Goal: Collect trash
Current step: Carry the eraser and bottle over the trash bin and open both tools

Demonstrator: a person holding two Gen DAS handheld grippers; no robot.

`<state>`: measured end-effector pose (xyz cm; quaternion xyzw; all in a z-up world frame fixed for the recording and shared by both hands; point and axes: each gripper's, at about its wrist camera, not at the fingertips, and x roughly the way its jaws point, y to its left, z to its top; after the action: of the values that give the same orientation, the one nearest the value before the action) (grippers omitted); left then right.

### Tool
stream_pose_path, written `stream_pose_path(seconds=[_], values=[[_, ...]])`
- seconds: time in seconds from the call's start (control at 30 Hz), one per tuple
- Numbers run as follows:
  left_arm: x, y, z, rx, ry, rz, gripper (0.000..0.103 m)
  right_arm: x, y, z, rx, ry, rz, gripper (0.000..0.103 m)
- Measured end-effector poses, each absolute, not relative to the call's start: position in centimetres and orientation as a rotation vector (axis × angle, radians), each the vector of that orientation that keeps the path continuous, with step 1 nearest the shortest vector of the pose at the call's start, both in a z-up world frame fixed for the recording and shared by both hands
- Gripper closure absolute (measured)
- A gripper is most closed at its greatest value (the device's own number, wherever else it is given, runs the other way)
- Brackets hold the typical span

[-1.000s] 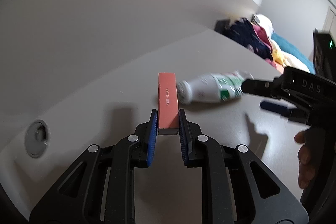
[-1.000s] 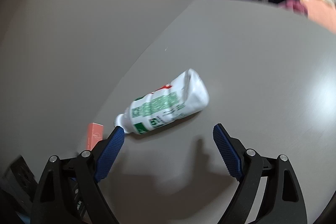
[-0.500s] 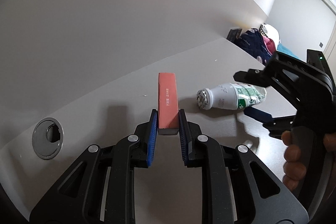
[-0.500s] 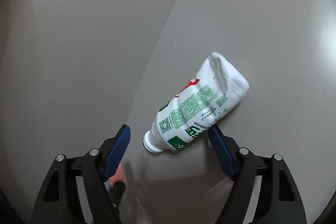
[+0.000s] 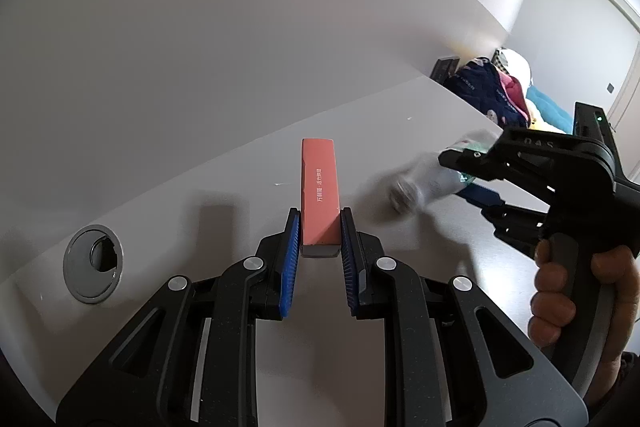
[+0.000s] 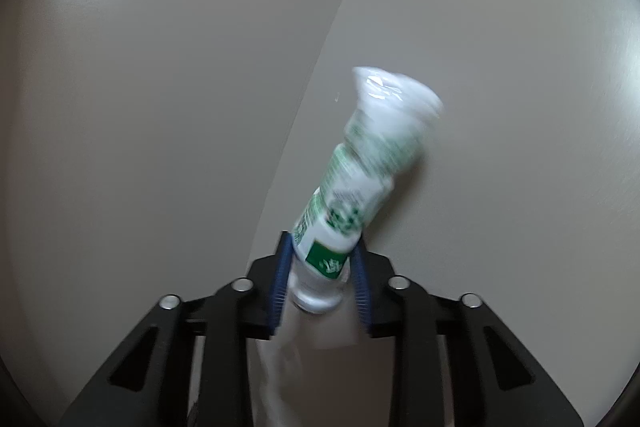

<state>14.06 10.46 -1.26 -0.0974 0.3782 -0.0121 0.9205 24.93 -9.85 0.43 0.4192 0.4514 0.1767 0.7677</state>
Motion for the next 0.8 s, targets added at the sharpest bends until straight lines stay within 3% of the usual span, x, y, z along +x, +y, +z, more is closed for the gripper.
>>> stream_pose_path(seconds=[0.47,0.8], values=[[11.7,5.6,0.4,-0.202,0.751,-0.091,0.084,22.1,-9.7,3.5,0.746,0.920,0.395,0.074],[9.0,0.5,1.9,-0.182,0.741,-0.153,0.084,15.8,-14.8,5.9,0.713,0.889,0.412,0.074]])
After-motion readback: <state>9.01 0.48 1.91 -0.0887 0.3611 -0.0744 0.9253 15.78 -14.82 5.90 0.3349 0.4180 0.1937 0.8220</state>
